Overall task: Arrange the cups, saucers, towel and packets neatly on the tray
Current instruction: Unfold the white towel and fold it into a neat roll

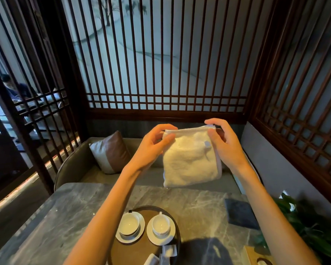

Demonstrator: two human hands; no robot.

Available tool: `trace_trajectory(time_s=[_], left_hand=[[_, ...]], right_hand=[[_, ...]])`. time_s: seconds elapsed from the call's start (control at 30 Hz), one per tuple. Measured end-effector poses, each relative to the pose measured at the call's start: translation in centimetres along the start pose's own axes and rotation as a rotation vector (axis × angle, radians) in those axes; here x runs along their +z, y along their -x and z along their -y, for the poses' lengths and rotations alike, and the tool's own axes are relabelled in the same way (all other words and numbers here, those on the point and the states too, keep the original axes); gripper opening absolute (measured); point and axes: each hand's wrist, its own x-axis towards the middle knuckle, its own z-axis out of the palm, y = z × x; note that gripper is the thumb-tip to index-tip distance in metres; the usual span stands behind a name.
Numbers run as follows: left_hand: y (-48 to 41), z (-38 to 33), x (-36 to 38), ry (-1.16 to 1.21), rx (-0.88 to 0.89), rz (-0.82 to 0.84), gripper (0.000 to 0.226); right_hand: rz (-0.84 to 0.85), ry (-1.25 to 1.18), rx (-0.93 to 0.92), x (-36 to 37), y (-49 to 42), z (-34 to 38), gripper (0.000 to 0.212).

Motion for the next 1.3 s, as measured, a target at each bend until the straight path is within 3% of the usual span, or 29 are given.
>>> trace_trajectory(time_s=[0.3,0.5,0.7,0.83,0.93,1.0,1.07,1.13,1.17,1.3], left_hand=[[-1.5,-1.2,-1.5,-0.125,-0.066,0.104,0.014],[-2.3,-1.5,-1.4,-0.18,0.033,0.072,0.023],[-2.8,-0.6,-1.4,-0.306,0.041,0.0,0.018],[-3.0,-0.4,-1.1,-0.089,-0.028,-0.146,0.015],[-3.1,0.2,-1.1,0.249,-0.065,-0.197,0.012],[-3.0,0.8,-1.0,0.604,-0.21,0.016,0.022],[-2.3,2.3,-0.1,0.914,-0.45,0.261,0.06],[-0.8,4.6,0.8,0.999,-0.611,0.329,0.089],[-0.1,5.6,1.1,1.027,-0.633,0.357,0.091],[0.9,6.3,0.8,0.944,-0.627,0.198,0.07]], right_hand=[[0.1,0.062,-0.025,-2.0,-0.2,0.7,0.015],[0.109,0.079,-0.018,-2.7,-0.5,0.8,0.026],[0.144,0.064,0.017,-3.2,-0.7,0.2,0.015],[0.129,0.027,0.057,-2.7,-1.0,-0.2,0.014],[0.08,-0.031,0.058,-1.6,-1.2,0.0,0.018],[0.037,-0.071,0.064,-0.7,-1.4,0.2,0.02],[0.0,-0.063,0.111,0.1,-1.6,0.1,0.021],[-0.023,-0.008,0.187,0.5,-1.6,-0.2,0.023],[-0.026,0.019,0.226,0.4,-1.4,-0.6,0.024],[-0.04,-0.045,0.417,-0.5,-0.8,-2.2,0.032]])
